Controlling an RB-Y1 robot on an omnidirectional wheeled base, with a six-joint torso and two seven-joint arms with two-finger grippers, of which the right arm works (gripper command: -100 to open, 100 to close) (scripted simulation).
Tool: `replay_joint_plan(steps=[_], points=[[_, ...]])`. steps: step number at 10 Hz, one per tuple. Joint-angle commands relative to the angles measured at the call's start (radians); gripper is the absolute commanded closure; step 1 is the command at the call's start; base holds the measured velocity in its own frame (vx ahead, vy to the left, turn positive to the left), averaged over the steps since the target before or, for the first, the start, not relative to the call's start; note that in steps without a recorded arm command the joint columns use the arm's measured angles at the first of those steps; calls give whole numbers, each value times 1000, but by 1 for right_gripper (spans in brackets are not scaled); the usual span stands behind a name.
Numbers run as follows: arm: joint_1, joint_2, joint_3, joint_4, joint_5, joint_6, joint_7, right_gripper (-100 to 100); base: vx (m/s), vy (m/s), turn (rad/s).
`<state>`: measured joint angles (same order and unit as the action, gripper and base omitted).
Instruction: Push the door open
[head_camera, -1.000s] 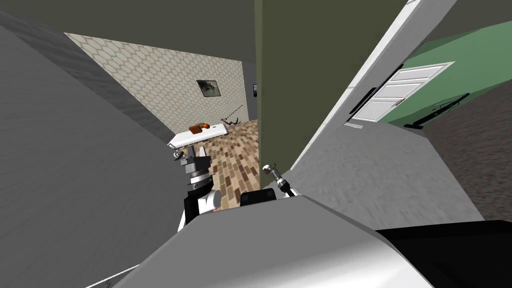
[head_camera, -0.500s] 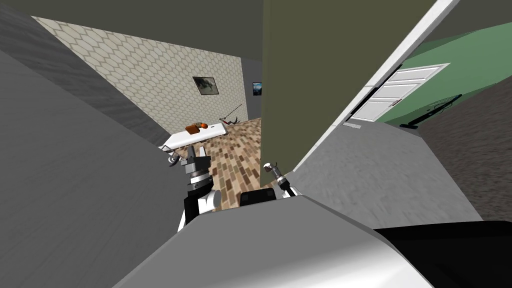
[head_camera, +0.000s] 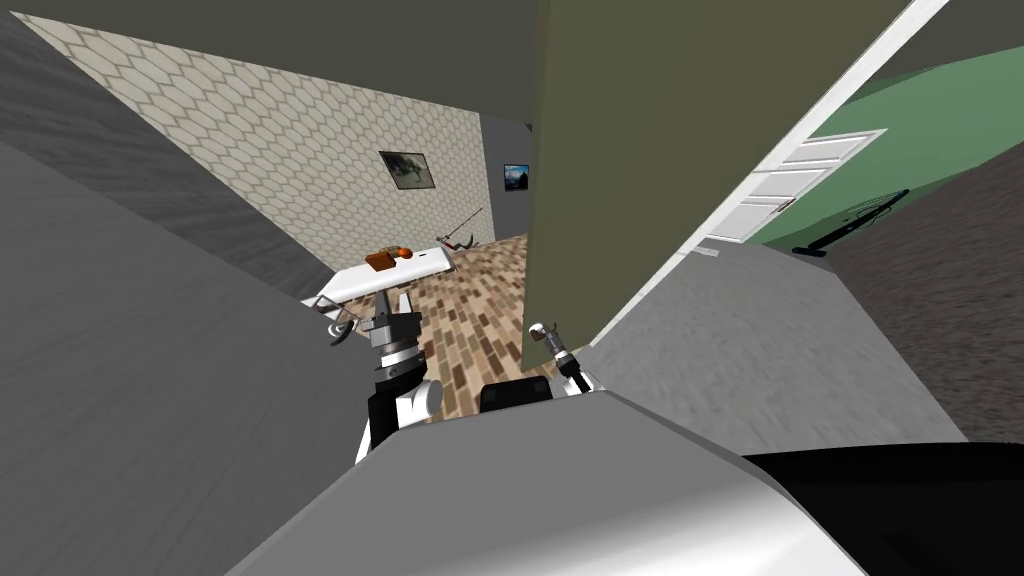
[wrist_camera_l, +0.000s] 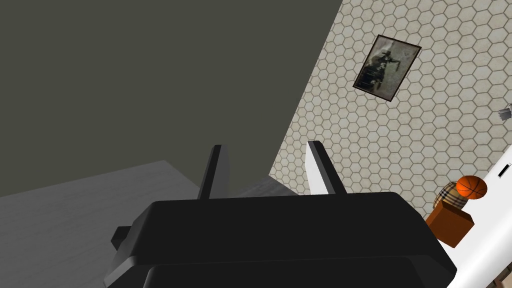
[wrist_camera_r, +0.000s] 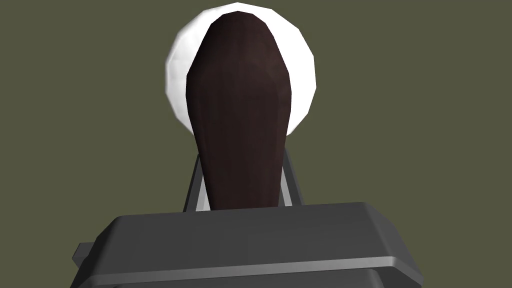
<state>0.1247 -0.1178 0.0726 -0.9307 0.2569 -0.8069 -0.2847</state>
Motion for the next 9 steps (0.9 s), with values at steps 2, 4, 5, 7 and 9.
replay_joint_plan(steps=[2,4,5,7,9], points=[[-18,4,-41,0,-25,16,22,100,122,119,-65],[-26,11,-58,9,-37,22,34,100,118,94,-47],[-35,18,-75,18,-48,27,46,100,133,92,-73],[-51,32,-105,34,-69,37,69,100,200,147,-76],[-64,43,-130,48,-86,45,87,100,185,140,-72]])
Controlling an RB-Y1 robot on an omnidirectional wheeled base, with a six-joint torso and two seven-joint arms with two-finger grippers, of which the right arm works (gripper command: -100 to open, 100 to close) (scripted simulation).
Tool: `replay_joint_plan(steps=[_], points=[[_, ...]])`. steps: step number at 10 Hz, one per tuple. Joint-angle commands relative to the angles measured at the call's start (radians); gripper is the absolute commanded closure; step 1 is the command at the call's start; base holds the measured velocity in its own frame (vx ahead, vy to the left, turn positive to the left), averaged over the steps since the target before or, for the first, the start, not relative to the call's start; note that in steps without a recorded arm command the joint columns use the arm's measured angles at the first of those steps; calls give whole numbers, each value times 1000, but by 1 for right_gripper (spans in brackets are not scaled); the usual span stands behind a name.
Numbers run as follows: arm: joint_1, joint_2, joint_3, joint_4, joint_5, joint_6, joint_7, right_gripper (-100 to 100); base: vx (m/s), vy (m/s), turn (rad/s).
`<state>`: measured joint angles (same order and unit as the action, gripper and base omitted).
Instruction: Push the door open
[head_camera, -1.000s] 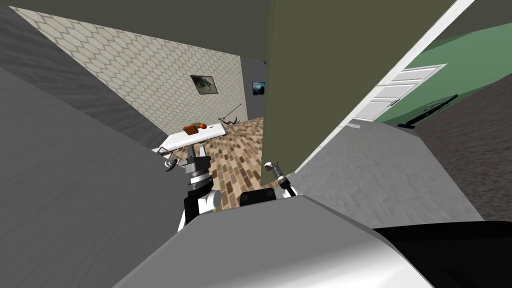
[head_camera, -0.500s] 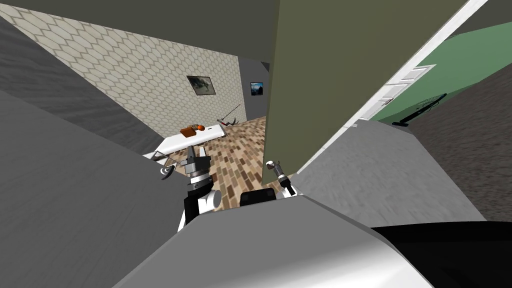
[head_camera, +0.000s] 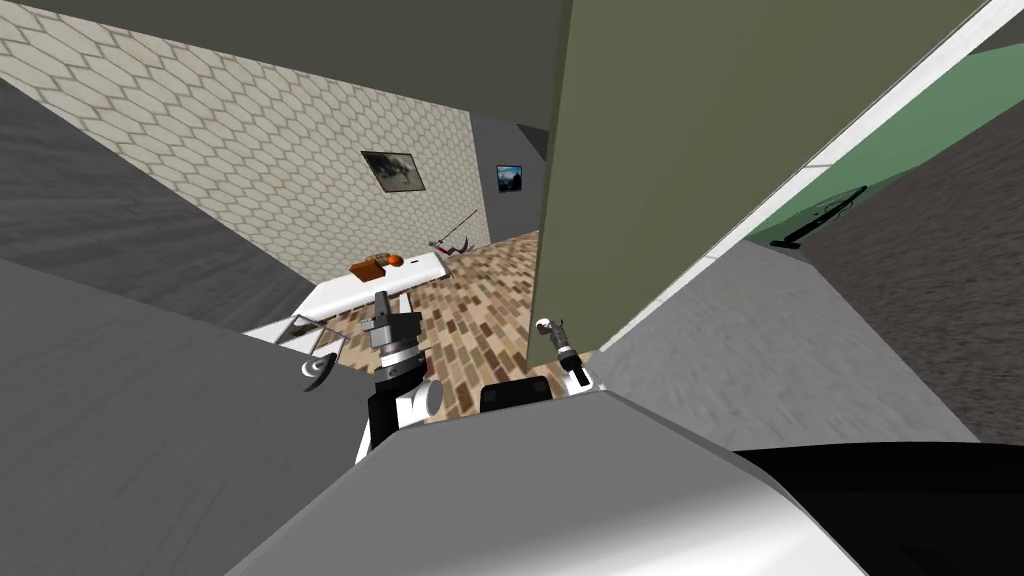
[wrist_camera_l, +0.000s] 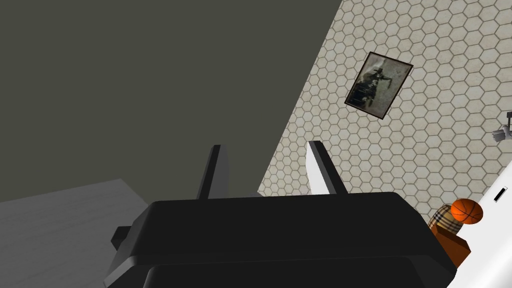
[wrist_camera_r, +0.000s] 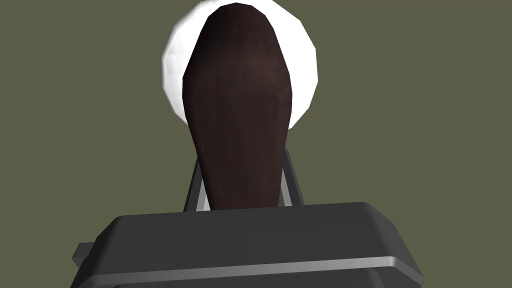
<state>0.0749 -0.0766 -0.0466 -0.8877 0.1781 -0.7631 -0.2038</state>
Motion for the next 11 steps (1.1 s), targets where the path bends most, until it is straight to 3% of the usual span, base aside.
replay_joint_plan(steps=[1,3,11], points=[[-19,6,-21,10,-14,4,13,100,175,135,-68],[-26,13,-34,17,-23,9,23,100,169,83,-36],[-28,-10,-98,25,-55,11,46,100,160,45,-37]])
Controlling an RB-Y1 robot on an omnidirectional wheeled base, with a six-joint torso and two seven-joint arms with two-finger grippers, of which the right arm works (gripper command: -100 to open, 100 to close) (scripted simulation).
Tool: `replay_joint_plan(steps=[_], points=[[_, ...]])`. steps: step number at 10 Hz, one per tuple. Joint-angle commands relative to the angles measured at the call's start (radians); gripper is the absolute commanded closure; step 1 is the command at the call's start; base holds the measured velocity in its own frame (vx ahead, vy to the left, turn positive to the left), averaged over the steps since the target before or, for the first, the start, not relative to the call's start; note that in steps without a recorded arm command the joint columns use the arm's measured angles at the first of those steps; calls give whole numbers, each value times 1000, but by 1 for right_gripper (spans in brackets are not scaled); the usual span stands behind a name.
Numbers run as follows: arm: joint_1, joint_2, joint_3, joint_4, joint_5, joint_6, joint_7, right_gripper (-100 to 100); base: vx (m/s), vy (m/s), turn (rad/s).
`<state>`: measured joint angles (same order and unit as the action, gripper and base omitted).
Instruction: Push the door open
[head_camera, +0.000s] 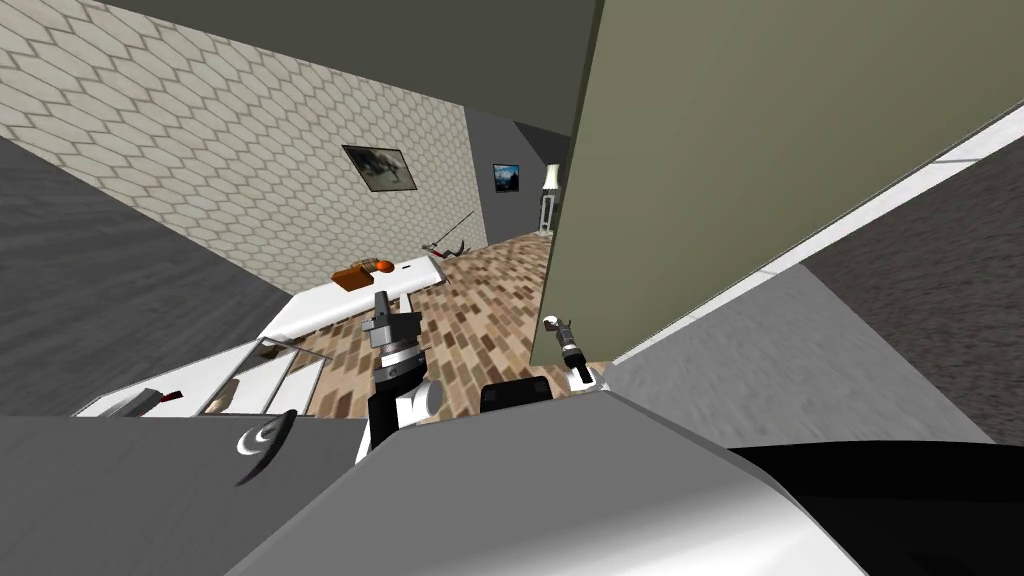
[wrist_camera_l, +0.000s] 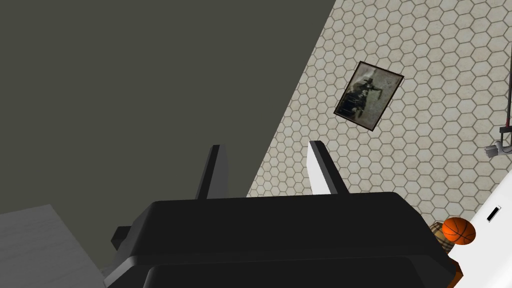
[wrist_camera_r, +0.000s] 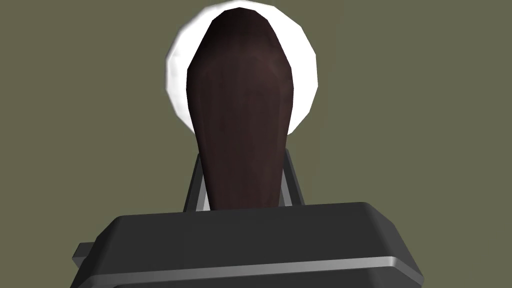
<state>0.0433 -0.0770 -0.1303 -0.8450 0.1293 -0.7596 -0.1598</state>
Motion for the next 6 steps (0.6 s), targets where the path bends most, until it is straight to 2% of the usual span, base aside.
replay_joint_plan(steps=[1,3,4,6], points=[[3,-11,-26,-16,-12,8,7,100,186,65,-63],[0,-13,-50,-12,-24,9,17,100,212,63,-62],[0,-13,-50,-12,-24,9,17,100,146,53,-45],[-2,-14,-76,-8,-38,9,27,100,173,56,-61]])
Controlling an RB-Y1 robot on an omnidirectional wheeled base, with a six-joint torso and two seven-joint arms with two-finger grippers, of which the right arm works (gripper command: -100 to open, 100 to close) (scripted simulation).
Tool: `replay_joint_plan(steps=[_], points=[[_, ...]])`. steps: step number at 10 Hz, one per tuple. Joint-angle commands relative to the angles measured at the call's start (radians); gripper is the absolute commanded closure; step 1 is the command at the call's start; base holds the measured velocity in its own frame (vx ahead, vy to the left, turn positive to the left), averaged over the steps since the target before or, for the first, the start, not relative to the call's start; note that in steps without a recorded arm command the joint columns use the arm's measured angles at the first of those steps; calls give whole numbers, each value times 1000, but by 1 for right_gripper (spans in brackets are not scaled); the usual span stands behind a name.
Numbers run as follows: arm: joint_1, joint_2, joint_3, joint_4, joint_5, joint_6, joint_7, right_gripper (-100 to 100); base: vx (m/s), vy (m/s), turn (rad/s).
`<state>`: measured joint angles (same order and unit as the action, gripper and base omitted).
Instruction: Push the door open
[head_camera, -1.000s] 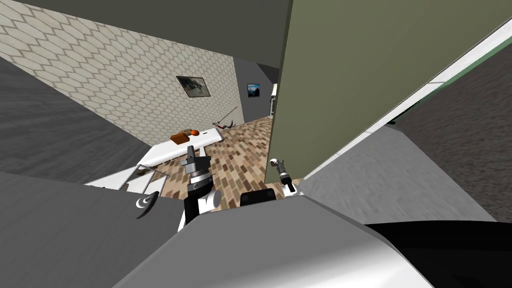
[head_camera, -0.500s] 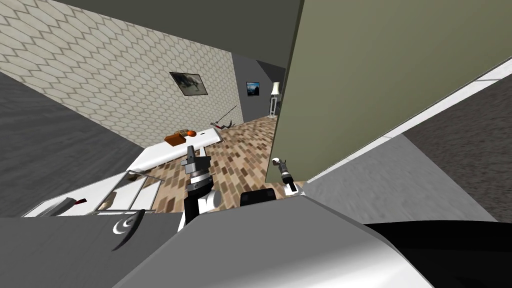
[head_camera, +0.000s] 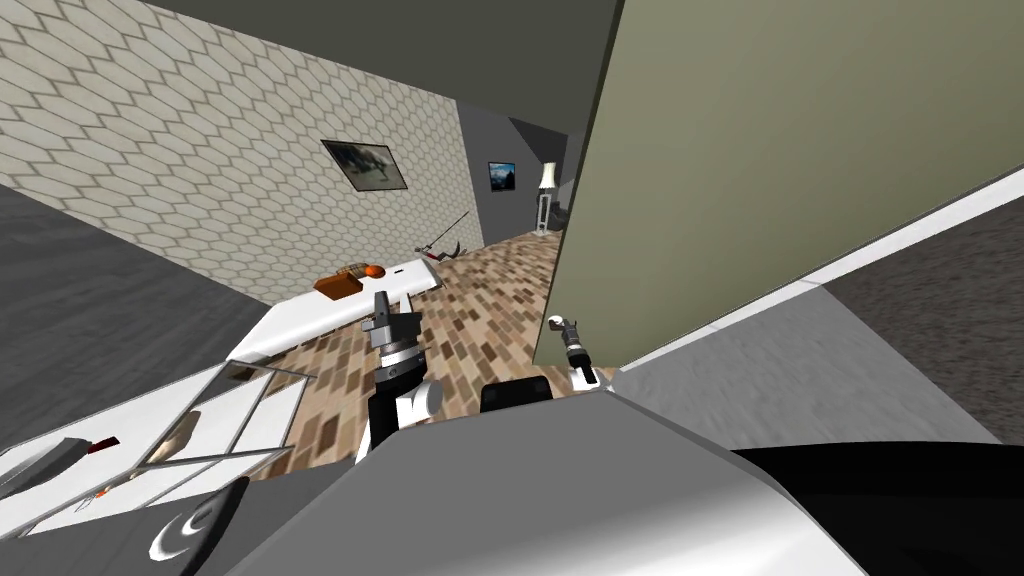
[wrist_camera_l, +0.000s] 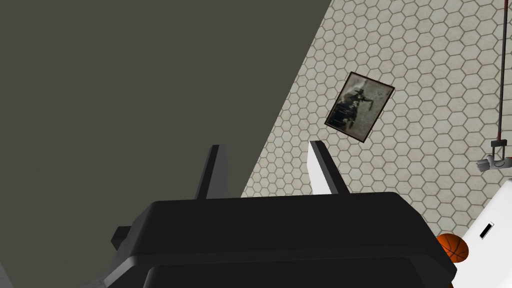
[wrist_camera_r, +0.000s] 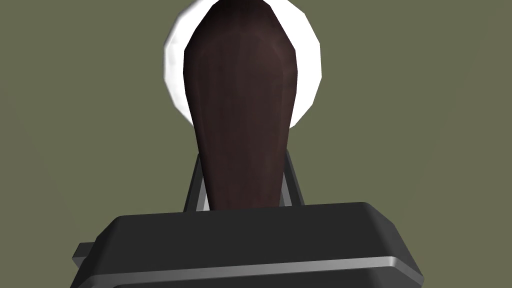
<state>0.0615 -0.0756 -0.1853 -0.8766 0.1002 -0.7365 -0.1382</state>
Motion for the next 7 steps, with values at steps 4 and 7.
replay_joint_plan(steps=[4,7], points=[[-26,-11,-71,32,-35,-12,26,100,168,68,-75],[-29,-4,-106,37,-53,-11,40,100,166,75,-63]])
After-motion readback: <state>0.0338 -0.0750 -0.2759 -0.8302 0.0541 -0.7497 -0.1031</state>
